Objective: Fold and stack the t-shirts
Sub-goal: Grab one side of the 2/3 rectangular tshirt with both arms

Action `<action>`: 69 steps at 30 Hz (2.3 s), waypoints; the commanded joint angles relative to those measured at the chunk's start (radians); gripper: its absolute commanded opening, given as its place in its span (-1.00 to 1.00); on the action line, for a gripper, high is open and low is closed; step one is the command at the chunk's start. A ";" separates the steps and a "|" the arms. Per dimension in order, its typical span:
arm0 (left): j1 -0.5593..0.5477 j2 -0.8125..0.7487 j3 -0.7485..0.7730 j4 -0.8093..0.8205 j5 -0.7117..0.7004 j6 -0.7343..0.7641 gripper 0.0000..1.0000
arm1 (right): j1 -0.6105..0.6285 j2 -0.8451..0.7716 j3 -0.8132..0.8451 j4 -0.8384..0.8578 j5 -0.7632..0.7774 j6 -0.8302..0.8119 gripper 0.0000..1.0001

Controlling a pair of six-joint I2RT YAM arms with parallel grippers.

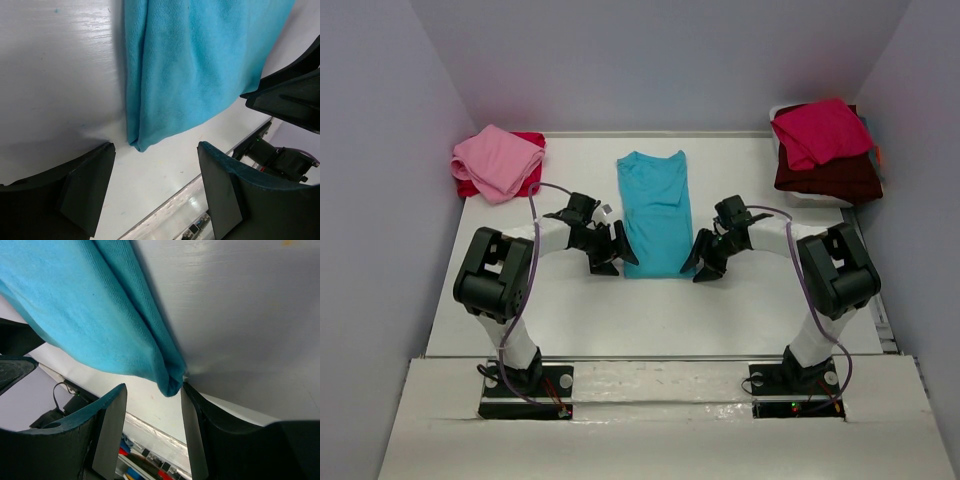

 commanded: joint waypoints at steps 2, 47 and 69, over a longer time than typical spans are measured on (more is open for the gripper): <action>0.011 0.090 -0.043 -0.022 -0.184 0.083 0.63 | -0.020 -0.004 -0.029 -0.022 0.097 -0.037 0.08; -0.046 0.081 -0.162 0.058 -0.113 0.034 0.24 | -0.048 0.113 0.013 0.028 0.064 -0.063 -0.30; -0.124 -0.021 -0.216 0.069 -0.140 -0.026 -0.89 | -0.048 -0.014 0.006 -0.110 -0.001 -0.176 -0.86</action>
